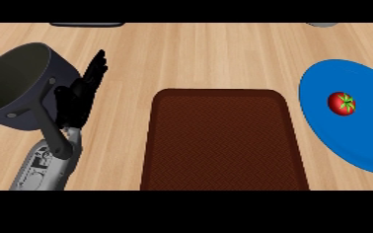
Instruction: Pick the tomato from the tray and place it in the plate
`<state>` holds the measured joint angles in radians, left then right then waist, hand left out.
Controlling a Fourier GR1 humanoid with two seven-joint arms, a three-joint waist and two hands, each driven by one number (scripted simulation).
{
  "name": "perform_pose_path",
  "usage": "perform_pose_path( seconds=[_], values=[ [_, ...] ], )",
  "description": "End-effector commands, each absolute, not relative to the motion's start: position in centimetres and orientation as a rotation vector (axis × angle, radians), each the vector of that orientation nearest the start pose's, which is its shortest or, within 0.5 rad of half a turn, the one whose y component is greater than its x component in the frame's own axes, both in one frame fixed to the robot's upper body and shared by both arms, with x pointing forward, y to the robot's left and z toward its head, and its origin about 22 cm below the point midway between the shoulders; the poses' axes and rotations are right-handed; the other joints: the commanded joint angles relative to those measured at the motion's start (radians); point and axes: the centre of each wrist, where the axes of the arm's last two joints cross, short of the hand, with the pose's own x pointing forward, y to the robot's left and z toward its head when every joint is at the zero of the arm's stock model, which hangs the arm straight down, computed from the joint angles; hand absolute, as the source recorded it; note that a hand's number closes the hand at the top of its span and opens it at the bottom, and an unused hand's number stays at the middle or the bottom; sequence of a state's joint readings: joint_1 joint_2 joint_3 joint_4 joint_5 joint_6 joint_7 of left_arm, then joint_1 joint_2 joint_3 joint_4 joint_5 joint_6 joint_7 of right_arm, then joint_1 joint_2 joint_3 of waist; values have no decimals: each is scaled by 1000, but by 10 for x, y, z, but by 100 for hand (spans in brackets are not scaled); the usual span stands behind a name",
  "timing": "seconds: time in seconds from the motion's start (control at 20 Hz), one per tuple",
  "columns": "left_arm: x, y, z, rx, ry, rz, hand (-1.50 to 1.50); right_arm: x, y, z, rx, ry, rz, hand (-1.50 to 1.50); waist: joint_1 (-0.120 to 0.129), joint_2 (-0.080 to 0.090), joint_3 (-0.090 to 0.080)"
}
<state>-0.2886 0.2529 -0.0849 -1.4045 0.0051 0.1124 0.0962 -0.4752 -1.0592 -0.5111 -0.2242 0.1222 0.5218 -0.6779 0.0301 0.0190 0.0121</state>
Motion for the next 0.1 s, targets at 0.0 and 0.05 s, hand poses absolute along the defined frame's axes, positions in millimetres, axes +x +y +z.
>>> perform_pose_path(
  seconds=[0.0, 0.05],
  values=[
    [311, 246, 45, 189, -1586, -227, 0, 195, -616, 112, -439, -1650, 129, -150, 5, 5, 2],
    [313, 241, 43, 181, -1586, -230, 0, 197, -616, 117, -449, -1641, 147, -150, 4, 6, 1]
  ],
)
